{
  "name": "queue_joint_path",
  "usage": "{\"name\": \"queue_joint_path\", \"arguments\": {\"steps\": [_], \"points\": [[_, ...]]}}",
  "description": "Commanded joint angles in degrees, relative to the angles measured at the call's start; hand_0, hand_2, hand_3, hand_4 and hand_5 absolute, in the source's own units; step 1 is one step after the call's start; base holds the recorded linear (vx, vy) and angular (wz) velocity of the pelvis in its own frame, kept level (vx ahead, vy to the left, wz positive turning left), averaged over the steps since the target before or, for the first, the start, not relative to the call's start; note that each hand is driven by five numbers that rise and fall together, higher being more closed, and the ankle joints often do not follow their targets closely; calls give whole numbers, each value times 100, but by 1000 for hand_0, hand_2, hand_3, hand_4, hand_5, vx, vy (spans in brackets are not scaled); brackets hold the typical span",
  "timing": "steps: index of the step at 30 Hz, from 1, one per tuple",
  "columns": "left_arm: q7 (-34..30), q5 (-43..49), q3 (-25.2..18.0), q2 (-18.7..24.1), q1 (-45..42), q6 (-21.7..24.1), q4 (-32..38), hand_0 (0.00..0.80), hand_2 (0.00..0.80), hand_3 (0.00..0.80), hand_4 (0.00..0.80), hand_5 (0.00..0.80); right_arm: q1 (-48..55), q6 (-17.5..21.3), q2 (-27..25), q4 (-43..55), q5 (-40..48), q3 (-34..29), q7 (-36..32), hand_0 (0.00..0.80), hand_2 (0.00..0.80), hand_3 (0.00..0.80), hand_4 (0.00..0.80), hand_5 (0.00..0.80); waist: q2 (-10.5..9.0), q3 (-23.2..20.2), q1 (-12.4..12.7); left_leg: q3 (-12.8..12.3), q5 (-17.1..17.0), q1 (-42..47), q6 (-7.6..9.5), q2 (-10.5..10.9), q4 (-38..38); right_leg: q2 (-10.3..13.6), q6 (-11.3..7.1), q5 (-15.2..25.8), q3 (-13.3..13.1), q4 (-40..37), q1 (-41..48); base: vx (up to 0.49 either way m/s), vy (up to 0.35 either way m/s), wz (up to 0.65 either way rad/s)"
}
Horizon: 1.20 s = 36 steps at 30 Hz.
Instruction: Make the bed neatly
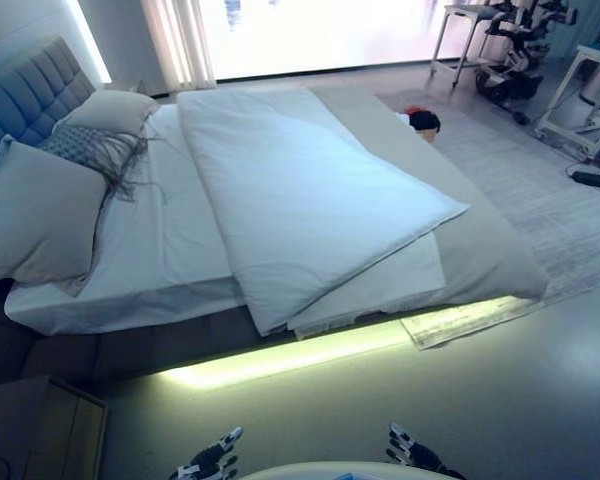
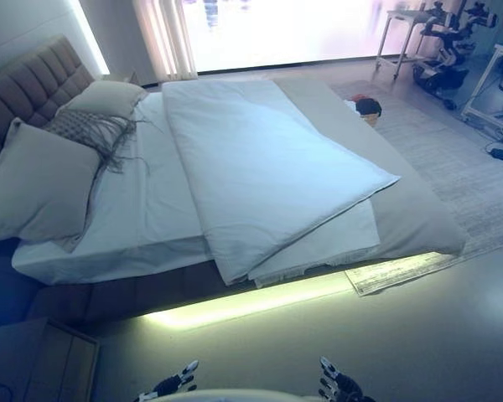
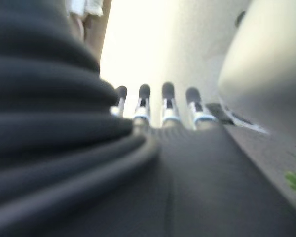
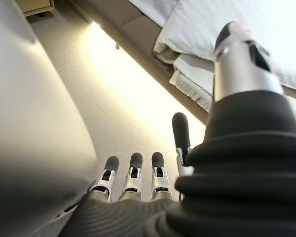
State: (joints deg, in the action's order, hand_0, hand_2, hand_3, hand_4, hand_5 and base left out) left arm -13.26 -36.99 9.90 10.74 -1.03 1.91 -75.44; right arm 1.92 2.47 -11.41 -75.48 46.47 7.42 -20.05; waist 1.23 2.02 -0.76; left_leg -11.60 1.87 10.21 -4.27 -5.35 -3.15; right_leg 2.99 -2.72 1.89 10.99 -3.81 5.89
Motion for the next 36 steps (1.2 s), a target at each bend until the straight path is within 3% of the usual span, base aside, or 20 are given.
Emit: {"name": "queue_joint_path", "arguments": {"steps": [1,3,5,6,8,9,12,15,17,19,23,27,30,33,35,36], "points": [[187,-241,-389,-82,409,73,-391,0,0,0,0,0,-738,125,95,-449,82,-51,105,0,0,0,0,0,-295,284,-158,179,410,-236,337,260,1042,-133,51,-524,-311,759,-5,63,-191,-17],[136,-330,-517,-68,392,182,-401,0,0,0,0,0,-714,58,43,-468,-94,-50,213,0,0,0,0,0,-372,387,-146,110,409,-623,365,198,2122,-80,223,-621,-259,909,-81,86,-171,-29],[84,-454,-584,-66,378,262,-413,0,0,0,0,0,-673,-20,-8,-483,-399,-39,333,0,0,0,0,0,-352,512,-66,279,147,-1153,338,301,2795,-105,306,-668,-315,1054,-94,119,-114,-38],[99,-506,-667,-94,352,294,-418,0,0,0,0,0,-665,-64,-59,-538,-576,-33,374,0,0,0,0,0,-283,647,41,368,-153,-1627,245,419,2927,-180,291,-704,-461,1082,6,184,-61,-50],[100,-577,-749,-110,292,307,-419,0,0,0,0,0,-705,-99,-113,-605,-660,-57,279,0,0,0,0,0,-198,797,141,251,-363,-1913,190,359,2506,-274,246,-815,-589,1064,215,298,9,-74],[71,-546,-782,-104,247,325,-414,0,0,0,0,0,-722,-99,-133,-595,-648,-75,188,0,0,0,0,0,-99,840,210,221,-579,-1974,121,333,1613,-381,188,-907,-646,980,422,374,84,-77],[101,-608,-727,-116,177,340,-390,0,0,0,0,0,-736,-107,-162,-533,-612,-56,80,0,0,0,0,0,-51,912,444,495,-1011,-2131,-16,290,-144,-391,78,-1076,-841,699,972,450,107,-74],[192,-605,-750,-137,78,346,-391,0,0,0,0,0,-702,-50,-197,-555,-910,-27,102,0,0,0,0,0,-61,893,554,664,-998,-2622,-128,70,-185,-316,40,-1354,-915,622,1283,461,148,-34],[243,-489,-808,-134,20,340,-420,0,0,0,0,0,-643,12,-187,-557,-892,-66,123,0,0,0,0,0,1,835,556,255,-1032,-2642,-185,-188,-185,-255,-29,-1641,-756,731,1454,482,219,-21],[238,-404,-889,-118,-18,316,-456,0,0,0,0,0,-627,81,-149,-573,-874,-129,175,0,0,0,0,0,9,762,588,22,-984,-2494,-138,-214,-185,-92,-132,-1725,-614,854,1576,520,281,19],[151,-397,-1043,3,-59,356,-551,0,0,0,0,0,-636,90,-99,-599,-780,-271,240,0,0,0,0,0,-74,590,680,56,-1051,-2111,38,3,-36,341,-363,-1424,-490,1372,1668,590,363,-45],[15,-419,-1013,212,123,391,-522,0,0,0,0,0,-628,148,-30,-465,-821,-279,106,0,0,0,0,0,-215,407,665,97,-785,-1915,479,418,287,714,-611,-278,-424,2606,1187,441,315,-8],[48,-280,-909,348,281,427,-465,0,0,0,0,0,-582,1,-39,-318,-831,-222,118,0,0,0,0,0,-202,383,558,237,-641,-1705,618,593,317,675,-561,159,-538,3406,409,377,190,35],[114,-470,-806,425,473,384,-342,0,0,0,0,0,-583,-49,-59,-339,-625,-112,-73,0,0,0,0,0,-98,463,382,250,-611,-1372,558,554,215,616,-407,-92,-376,2849,-475,304,8,30],[132,-502,-703,427,643,393,-287,0,0,0,0,0,-638,26,-100,-335,-390,-94,-167,0,0,0,0,0,-22,619,272,382,-503,-1155,470,498,173,543,-311,-254,-291,1861,-1046,209,-154,16],[126,-516,-686,425,687,400,-272,0,0,0,0,0,-684,87,-106,-334,-373,-107,-114,0,0,0,0,0,-87,684,218,435,-344,-1086,438,561,223,668,-412,160,-283,1242,-1318,191,-213,35]]}}
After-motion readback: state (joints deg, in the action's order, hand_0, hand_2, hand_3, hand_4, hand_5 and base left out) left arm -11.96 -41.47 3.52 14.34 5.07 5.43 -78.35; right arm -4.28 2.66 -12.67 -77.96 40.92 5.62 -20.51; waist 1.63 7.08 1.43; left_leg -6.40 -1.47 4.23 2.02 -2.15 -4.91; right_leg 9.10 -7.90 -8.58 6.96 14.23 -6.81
